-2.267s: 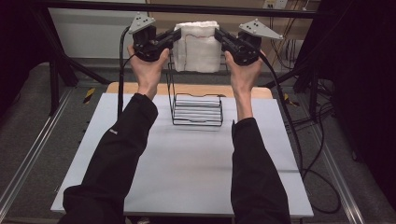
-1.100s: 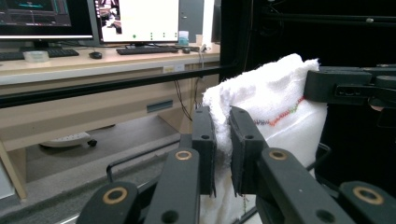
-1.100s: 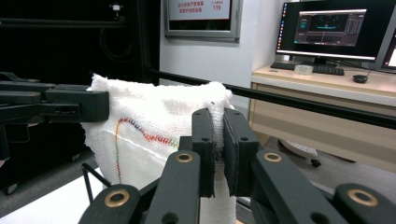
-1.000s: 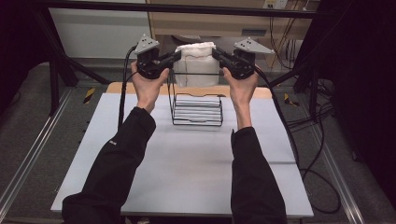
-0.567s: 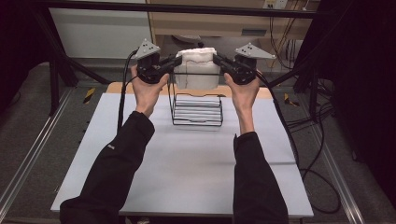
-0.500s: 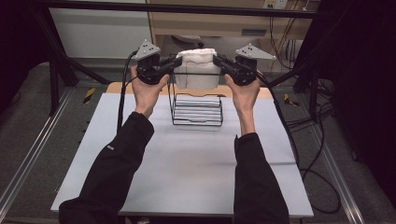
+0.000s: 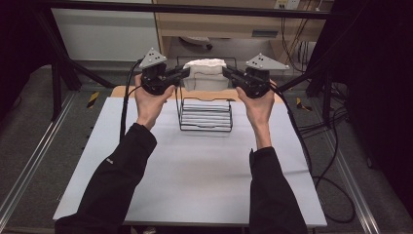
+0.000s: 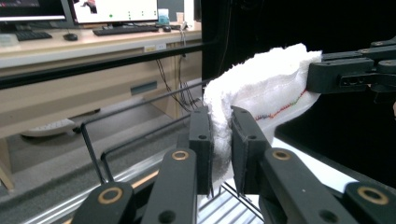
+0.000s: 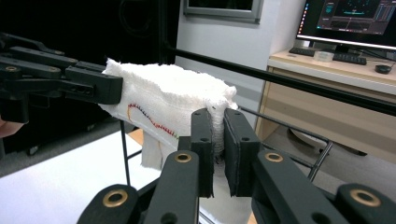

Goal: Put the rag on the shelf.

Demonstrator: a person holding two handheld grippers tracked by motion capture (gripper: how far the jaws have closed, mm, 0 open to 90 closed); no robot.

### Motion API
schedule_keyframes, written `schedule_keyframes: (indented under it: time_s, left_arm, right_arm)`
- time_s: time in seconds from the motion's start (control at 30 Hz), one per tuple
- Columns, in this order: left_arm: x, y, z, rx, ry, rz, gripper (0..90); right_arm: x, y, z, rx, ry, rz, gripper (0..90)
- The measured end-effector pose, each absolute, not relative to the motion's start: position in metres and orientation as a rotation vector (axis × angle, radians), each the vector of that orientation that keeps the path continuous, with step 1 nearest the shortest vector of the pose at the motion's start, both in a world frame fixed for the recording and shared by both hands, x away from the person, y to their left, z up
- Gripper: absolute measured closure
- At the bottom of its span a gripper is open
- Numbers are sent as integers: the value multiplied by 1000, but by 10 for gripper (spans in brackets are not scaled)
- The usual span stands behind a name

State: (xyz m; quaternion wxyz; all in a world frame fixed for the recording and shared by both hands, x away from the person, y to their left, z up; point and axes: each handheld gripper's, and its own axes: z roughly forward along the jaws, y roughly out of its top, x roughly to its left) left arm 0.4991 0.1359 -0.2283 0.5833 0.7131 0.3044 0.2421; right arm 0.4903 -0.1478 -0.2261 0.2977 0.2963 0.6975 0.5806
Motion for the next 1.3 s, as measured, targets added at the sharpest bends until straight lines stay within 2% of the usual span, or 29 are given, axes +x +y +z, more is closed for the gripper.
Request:
schedule_keyframes:
  time_s: [0.43,0.57,0.73,0.93,1.17,1.3]
  left_arm:
    - [494,136,-233,1714,722,538,748]
    - [488,141,-226,1712,732,523,698]
    - [484,146,-211,1685,742,518,685]
    - [493,142,-205,1709,780,513,766]
    - [498,129,-223,1790,782,448,881]
    - [498,129,-233,1809,786,418,898]
  right_arm:
    - [484,-149,-239,789,1892,1522,832]
    - [484,-149,-241,793,1894,1523,832]
    - [483,-148,-245,790,1898,1515,832]
    - [483,-148,-250,780,1906,1505,831]
    - [482,-148,-253,771,1912,1498,827]
    - [482,-148,-256,770,1922,1488,816]
